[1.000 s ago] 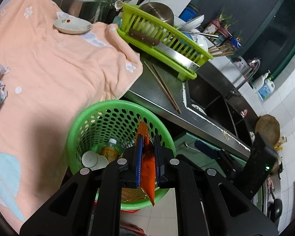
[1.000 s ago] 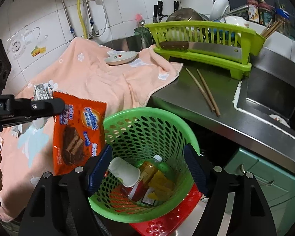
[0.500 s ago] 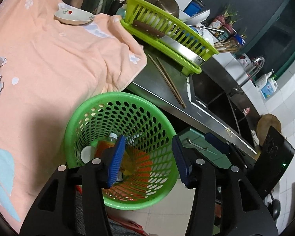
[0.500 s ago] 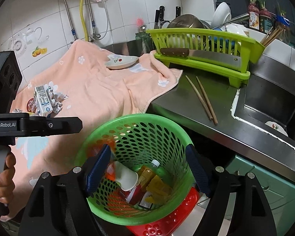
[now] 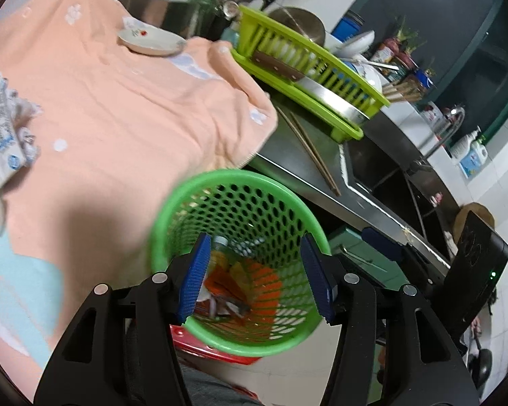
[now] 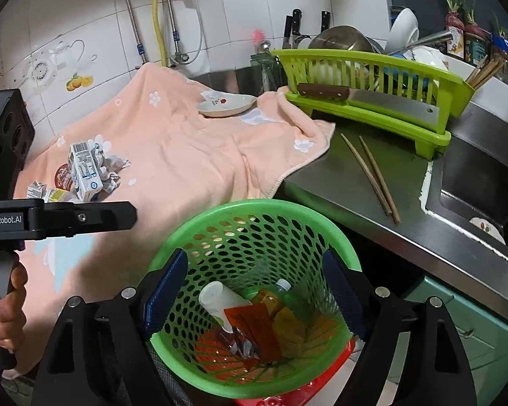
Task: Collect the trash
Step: 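Move both tools back over the trash pile on the towel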
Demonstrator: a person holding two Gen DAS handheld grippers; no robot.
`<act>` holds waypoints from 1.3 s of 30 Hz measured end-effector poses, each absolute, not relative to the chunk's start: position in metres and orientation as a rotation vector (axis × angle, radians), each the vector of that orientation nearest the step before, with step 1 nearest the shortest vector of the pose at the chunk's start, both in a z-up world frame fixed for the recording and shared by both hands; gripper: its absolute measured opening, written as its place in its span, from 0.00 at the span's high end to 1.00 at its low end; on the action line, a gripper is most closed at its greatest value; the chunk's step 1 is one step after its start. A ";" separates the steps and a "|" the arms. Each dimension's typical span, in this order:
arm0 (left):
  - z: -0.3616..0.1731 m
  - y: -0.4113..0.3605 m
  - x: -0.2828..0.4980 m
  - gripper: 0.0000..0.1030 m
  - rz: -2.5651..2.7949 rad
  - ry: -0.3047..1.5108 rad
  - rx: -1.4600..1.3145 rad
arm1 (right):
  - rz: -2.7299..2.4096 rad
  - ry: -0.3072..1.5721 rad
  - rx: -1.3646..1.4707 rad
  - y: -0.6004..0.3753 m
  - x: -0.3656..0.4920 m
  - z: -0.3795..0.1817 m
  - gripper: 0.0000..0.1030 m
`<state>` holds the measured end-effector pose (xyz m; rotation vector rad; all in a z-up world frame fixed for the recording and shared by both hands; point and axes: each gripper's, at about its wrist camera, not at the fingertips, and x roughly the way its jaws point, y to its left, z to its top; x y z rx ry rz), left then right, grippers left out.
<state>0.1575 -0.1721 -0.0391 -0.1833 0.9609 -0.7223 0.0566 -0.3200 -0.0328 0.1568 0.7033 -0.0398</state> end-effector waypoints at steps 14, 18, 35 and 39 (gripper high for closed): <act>-0.011 -0.090 0.156 0.41 -0.529 0.833 -0.233 | 0.085 0.685 0.113 -0.271 0.086 -0.020 0.17; -0.008 -0.064 0.154 0.41 -0.469 0.813 -0.246 | 0.131 0.677 0.105 -0.252 0.096 -0.014 0.17; -0.002 0.041 0.137 0.37 -0.229 0.741 -0.279 | 0.341 0.681 0.010 -0.159 0.141 0.001 0.16; 0.002 0.072 0.133 0.37 -0.161 0.711 -0.278 | 0.395 0.688 -0.010 -0.136 0.155 0.004 0.16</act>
